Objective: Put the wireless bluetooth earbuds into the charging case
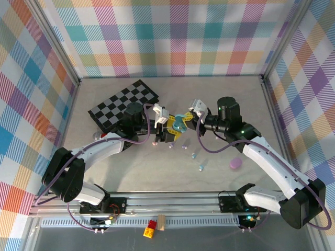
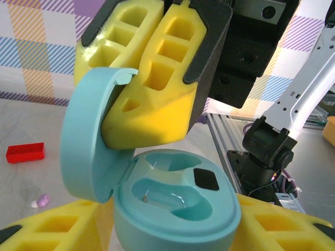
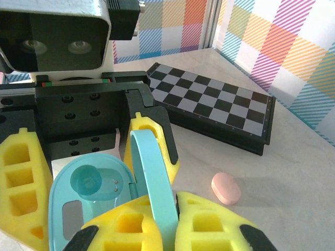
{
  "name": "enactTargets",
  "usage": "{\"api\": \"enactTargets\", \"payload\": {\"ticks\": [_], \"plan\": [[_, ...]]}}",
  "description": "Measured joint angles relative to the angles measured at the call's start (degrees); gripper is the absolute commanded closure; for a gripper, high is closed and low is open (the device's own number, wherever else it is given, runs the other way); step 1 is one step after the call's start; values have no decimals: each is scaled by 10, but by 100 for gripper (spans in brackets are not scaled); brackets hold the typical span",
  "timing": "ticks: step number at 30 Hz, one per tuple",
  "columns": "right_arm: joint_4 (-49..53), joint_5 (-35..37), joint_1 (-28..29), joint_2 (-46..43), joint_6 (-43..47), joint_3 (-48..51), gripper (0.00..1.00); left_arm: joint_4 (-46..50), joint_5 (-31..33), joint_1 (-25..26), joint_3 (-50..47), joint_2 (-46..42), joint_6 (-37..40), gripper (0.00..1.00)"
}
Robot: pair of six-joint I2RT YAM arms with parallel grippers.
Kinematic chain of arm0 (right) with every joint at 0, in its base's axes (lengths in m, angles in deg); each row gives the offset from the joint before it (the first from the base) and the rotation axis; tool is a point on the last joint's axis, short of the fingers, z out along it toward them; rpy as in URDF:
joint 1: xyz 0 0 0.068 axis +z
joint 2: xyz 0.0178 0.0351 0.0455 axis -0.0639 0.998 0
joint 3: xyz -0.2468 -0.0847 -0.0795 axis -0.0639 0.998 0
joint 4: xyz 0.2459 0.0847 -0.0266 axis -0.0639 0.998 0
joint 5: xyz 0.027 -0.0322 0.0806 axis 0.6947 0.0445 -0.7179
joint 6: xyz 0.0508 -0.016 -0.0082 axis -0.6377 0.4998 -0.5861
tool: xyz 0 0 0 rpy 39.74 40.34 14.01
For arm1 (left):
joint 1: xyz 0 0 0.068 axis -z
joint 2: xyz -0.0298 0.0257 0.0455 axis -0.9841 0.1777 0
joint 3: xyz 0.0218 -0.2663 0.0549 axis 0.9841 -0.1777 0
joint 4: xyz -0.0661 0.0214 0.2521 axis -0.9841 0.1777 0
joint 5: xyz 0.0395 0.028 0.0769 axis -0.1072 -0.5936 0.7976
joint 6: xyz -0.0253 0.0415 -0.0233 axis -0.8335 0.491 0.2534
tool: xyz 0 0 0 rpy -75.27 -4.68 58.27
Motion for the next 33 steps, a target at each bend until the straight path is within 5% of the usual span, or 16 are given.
{"api": "enactTargets", "payload": {"ticks": [29,33], "plan": [[0,1,-1,0,0,3,100,-12,-5,1,0,2,-8,62],[0,3,-1,-1,0,3,92,-16,-5,1,0,4,-8,62]]}}
